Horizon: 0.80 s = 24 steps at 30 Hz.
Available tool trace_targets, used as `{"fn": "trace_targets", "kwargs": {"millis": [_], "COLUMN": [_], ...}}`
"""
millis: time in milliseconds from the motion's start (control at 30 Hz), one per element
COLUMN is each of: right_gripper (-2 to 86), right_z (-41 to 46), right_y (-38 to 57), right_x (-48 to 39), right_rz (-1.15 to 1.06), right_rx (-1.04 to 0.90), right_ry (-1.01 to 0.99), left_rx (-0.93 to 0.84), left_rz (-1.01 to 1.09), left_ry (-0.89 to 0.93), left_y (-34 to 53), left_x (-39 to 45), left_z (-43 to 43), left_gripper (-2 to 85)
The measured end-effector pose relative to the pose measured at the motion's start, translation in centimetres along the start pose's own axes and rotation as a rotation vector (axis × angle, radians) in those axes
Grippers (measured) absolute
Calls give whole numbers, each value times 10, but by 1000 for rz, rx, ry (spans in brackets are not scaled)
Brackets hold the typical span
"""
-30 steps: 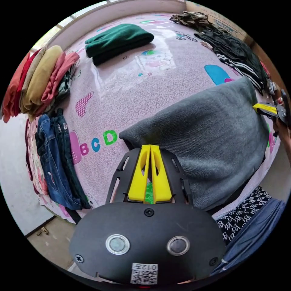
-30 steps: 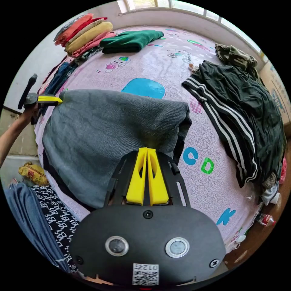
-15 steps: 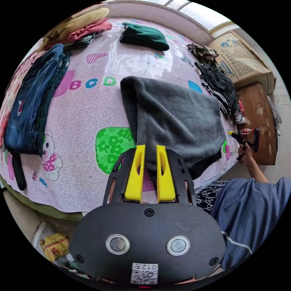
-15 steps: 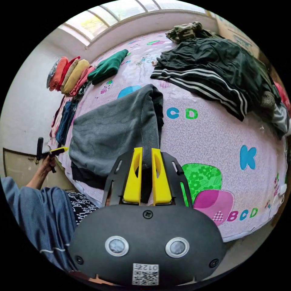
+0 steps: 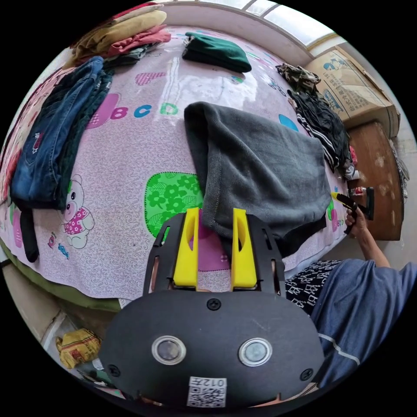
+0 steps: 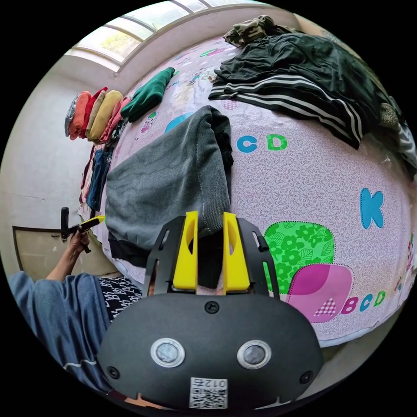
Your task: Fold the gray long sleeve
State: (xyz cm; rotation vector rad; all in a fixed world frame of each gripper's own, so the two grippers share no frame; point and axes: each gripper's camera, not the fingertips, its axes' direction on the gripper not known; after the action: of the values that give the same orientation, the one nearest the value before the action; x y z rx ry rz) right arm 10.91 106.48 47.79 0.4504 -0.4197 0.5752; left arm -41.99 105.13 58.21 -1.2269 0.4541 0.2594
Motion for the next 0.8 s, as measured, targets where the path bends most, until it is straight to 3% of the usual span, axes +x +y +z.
{"fn": "trace_targets", "kwargs": {"millis": [200,367,533,600,700,800], "right_gripper": [36,26,29,32,39,25], "right_z": [3,-15,36,43,37,17], "right_y": [-7,-16,-25,-24,-19,-5], "right_x": [-20,-43,-41,-50,-61,-75], "right_rz": [-38,-103,-59,-67,-76,-46], "right_rx": [-56,-88,-185,-175,-161,-60], "right_ry": [68,152,174,181,197,292], "left_rx": [-116,-120,-255,-220,-158,4], "left_rz": [47,17,-131,-243,-235,-262], "left_ry": [-64,50,145,305,365,224], "left_y": [-16,-8,-2,5,17,38], "left_x": [5,19,-15,-39,-43,-43], "left_z": [12,-26,41,56,47,12], "left_gripper": [68,52,43,39,31,18]}}
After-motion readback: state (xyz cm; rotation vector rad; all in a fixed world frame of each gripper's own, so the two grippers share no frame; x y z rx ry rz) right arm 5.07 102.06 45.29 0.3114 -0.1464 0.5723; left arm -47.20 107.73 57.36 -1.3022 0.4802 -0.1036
